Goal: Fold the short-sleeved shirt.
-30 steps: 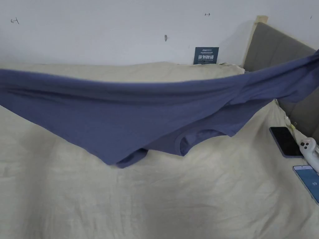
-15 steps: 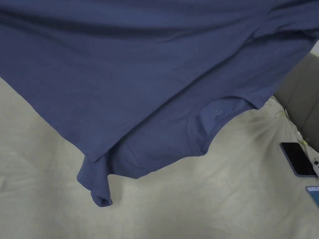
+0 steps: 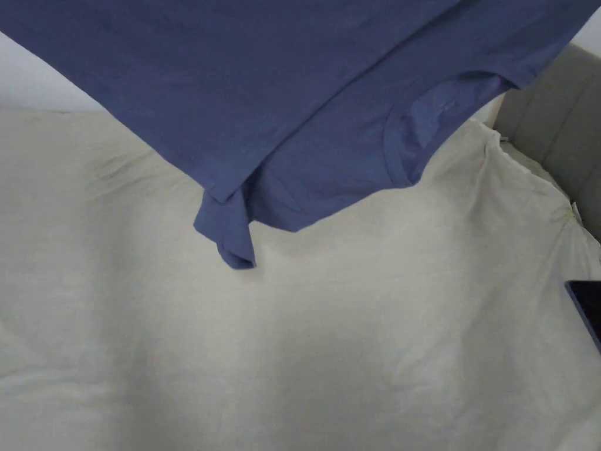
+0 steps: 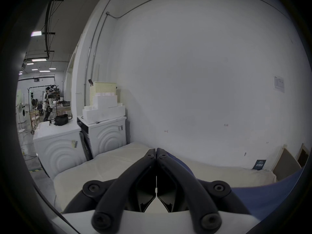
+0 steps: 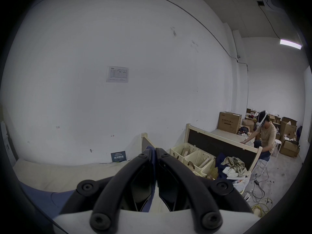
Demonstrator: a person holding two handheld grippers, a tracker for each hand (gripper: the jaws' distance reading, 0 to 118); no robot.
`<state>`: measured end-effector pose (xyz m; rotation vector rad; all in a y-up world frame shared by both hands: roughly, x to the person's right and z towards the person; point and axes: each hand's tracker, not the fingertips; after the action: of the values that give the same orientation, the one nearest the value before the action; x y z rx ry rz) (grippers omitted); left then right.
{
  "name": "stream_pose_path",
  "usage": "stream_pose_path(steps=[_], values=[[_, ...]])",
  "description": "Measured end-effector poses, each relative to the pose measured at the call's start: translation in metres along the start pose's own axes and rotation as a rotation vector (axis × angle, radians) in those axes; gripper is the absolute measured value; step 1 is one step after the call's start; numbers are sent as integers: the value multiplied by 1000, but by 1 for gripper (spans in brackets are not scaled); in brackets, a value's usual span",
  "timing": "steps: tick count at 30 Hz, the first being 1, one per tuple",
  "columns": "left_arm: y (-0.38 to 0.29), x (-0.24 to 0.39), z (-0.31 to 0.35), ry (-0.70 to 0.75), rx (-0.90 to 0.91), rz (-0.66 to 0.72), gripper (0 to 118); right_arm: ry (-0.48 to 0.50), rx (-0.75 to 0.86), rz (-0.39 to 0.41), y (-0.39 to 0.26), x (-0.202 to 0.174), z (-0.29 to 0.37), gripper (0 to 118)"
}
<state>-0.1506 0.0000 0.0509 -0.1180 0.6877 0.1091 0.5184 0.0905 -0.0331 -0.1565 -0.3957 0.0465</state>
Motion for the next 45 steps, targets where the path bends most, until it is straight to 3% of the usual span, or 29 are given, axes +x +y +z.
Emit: stream_pose_path(steps=[4, 11, 21, 28, 32, 36, 43, 45], values=[[-12, 32, -14, -26, 2, -49, 0, 0, -28, 81, -20, -14, -21, 3], [-94, 34, -44, -39, -138, -105, 0, 14, -169, 117, -105, -8, -56, 3], [-277, -22, -11, -60, -438, -196, 0, 125, -481, 221, -307, 33, -32, 3], [-390, -83, 74, -15, -652, -175, 0, 203, -729, 78, -444, 82, 26, 3], [-432, -114, 107, 0, -719, -197, 0, 199, -799, 94, -492, 104, 65, 3], [-448, -129, 129, -17, -735, -259, 0, 198, -860, 60, -518, 128, 89, 3], [-452, -163, 148, 25, -772, -264, 0, 177, -900, 114, -542, 155, 113, 3], [-452, -172, 152, 27, -782, -233, 12, 173, -918, 92, -546, 164, 118, 3]])
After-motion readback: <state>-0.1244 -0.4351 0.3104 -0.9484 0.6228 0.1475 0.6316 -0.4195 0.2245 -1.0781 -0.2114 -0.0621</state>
